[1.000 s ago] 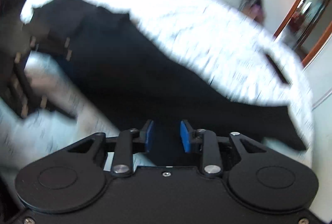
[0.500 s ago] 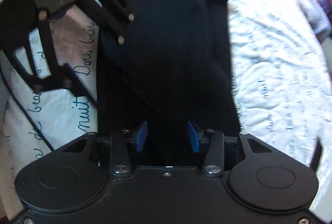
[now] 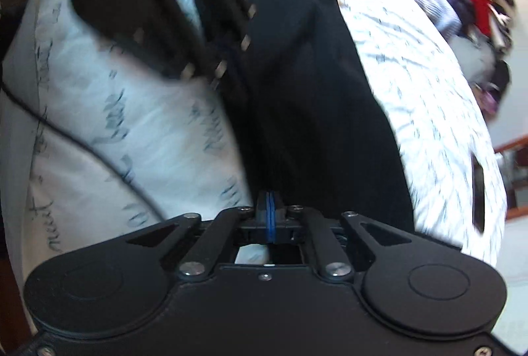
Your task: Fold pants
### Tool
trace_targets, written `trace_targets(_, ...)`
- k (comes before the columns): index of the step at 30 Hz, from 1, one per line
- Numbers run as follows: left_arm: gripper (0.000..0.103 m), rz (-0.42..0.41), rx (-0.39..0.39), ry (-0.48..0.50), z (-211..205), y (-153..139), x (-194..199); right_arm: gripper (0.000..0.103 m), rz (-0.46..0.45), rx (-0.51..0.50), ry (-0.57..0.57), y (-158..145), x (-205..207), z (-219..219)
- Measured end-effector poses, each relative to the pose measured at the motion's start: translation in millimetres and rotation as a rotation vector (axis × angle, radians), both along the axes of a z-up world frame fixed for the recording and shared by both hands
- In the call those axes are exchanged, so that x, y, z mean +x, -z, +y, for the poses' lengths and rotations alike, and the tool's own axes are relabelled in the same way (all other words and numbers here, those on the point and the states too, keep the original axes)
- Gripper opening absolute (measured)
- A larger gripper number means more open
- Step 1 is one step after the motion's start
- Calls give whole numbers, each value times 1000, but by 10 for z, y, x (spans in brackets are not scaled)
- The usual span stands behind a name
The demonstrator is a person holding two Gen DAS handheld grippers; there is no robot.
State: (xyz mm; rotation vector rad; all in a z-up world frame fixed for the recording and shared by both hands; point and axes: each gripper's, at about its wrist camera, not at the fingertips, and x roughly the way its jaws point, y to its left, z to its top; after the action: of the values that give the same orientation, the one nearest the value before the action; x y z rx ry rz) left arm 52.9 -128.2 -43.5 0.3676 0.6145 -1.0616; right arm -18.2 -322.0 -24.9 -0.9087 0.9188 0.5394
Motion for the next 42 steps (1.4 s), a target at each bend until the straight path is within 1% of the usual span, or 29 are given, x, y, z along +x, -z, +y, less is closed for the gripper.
trace_targets(2, 3, -12, 7, 13, 5, 11, -35, 1, -43, 27, 49, 61, -114, -39)
trace_targets(4, 3, -22, 18, 19, -7, 11, -61, 1, -68, 101, 94, -21, -216, -134)
trace_targets(5, 3, -22, 18, 24, -6, 3, -69, 1, -104, 144, 115, -109, -258, -182)
trace_targets(7, 4, -12, 14, 42, -9, -19, -83, 1, -210, 230, 167, -313, -276, -246)
trace_targets(9, 4, -17, 25, 50, -69, 4, -88, 2, -304, 297, 214, -466, -203, -239)
trace_targets(10, 4, -20, 33, 51, -101, 23, -92, 2, -330, 316, 236, -475, -139, -202)
trace_targets(12, 4, -25, 40, 42, -142, 47, -109, 2, -341, 327, 311, -407, 76, -117)
trace_targets(14, 5, -22, 36, 39, -135, 50, -123, 3, -287, 304, 385, -242, 265, -71)
trace_targets(15, 6, -18, 36, 38, -130, 50, -120, 3, -272, 257, 399, -151, 316, -49)
trace_targets(16, 6, -13, 37, 40, -119, 44, -121, 3, -269, 176, 413, -56, 317, -26)
trace_targets(18, 8, -8, 37, 49, -94, 28, -130, 3, -298, -2, 444, 85, 139, -50)
trace_targets(19, 9, -6, 38, 59, -85, 17, -134, 5, -296, -51, 464, 111, 8, -82)
trace_targets(21, 13, 9, 40, 79, -63, -17, -135, 9, -256, -86, 498, 138, -164, -112)
trace_targets(22, 14, 26, 26, 87, -51, -49, -119, 9, -254, -74, 517, 98, -268, -184)
trace_targets(24, 15, 70, -14, 93, -48, -120, -65, 10, -241, 59, 578, -41, -377, -339)
trace_targets(26, 17, 75, -55, 64, -113, -197, -2, 13, -302, 203, 640, -263, -406, -530)
trace_targets(27, 19, 63, -63, 47, -169, -227, 22, 13, -354, 258, 676, -363, -376, -615)
trace_targets(29, 22, 29, -65, 3, -333, -266, 52, 27, -463, 383, 754, -515, -213, -791)
trace_targets(30, 24, 25, -70, 1, -411, -265, 62, 43, -505, 444, 803, -567, -118, -891)
trace_targets(31, 27, 38, -74, 10, -496, -255, 68, 53, -540, 493, 853, -598, -6, -979)
trace_targets(33, 35, 83, -64, 46, -652, -200, 52, 55, -554, 568, 931, -595, 301, -1130)
trace_targets(34, 37, 88, -58, 68, -720, -178, 12, 55, -551, 592, 976, -585, 526, -1225)
trace_targets(36, 44, 48, -56, 98, -816, -165, -94, 55, -508, 606, 1017, -539, 867, -1315)
trace_targets(37, 46, 14, -57, 106, -863, -165, -152, 54, -487, 587, 1039, -511, 1108, -1396)
trace_targets(38, 48, -22, -60, 114, -903, -169, -205, 54, -463, 573, 1061, -484, 1225, -1445)
trace_targets(40, 49, -71, -71, 115, -934, -161, -256, 53, -415, 551, 1095, -367, 1448, -1489)
trace_targets(42, 49, -96, -71, 102, -988, -140, -253, 53, -381, 519, 1141, -234, 1641, -1523)
